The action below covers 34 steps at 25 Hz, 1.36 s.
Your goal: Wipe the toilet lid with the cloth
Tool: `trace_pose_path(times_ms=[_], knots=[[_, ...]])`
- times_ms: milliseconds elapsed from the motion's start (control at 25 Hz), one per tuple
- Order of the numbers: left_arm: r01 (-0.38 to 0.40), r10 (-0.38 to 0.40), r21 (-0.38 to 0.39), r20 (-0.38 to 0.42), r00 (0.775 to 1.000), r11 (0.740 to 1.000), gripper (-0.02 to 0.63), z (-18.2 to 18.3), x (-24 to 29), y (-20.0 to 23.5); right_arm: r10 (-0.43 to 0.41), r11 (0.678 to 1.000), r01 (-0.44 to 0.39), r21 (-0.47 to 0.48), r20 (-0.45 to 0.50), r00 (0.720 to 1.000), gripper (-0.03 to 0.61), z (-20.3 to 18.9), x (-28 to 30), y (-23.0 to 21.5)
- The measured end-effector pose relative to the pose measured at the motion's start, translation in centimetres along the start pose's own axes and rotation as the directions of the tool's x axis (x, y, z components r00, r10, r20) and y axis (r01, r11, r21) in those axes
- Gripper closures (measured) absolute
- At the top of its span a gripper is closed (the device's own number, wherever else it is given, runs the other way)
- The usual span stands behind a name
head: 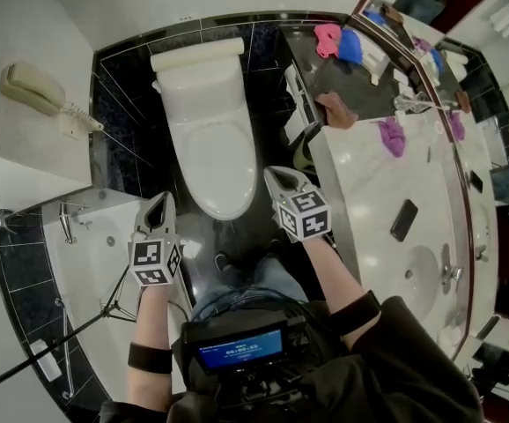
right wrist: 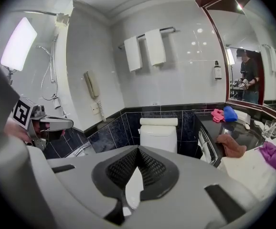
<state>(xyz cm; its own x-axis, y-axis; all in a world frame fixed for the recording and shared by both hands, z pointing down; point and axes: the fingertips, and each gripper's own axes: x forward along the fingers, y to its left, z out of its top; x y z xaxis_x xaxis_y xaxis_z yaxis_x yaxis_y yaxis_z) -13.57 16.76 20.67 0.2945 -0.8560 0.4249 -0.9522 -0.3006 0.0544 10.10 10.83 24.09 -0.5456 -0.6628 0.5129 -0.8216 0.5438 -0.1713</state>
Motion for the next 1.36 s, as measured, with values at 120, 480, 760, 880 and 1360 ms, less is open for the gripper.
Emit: trace_pose_path(times_ms=[120, 480, 760, 880, 1360], knots=[[-0.028, 0.028, -0.018, -0.010, 1.000, 0.999, 0.614, -0.6, -0.2, 0.5, 0.001, 1.000, -0.001, -0.013, 0.000, 1.000, 0.563, 0.2, 0.0, -0.6], [-0.067, 0.067, -0.027, -0.009, 0.998, 0.997, 0.614, -0.5, -1.4, 0.7, -0.009, 0.999, 0.007, -0.050, -0.031, 0.999, 0.565, -1.1, -0.3, -1.2], [-0.072, 0.072, -0.028, 0.001, 0.997, 0.997, 0.614, -0.3, -2.0, 0.2, -0.005, 0.998, 0.003, -0.061, -0.028, 1.000, 0.565, -0.9, -1.1, -1.0], [-0.071, 0.071, -0.027, 0.005, 0.997, 0.997, 0.614, -0.2, -2.4, -0.1, -0.010, 0.998, 0.008, -0.065, -0.031, 0.999, 0.565, -1.2, -1.5, -1.2], [-0.067, 0.068, -0.023, 0.023, 0.997, 0.997, 0.614, -0.4, -4.2, -0.4, -0.025, 0.997, 0.023, -0.072, -0.021, 0.999, 0.565, -1.1, -3.2, -0.2]])
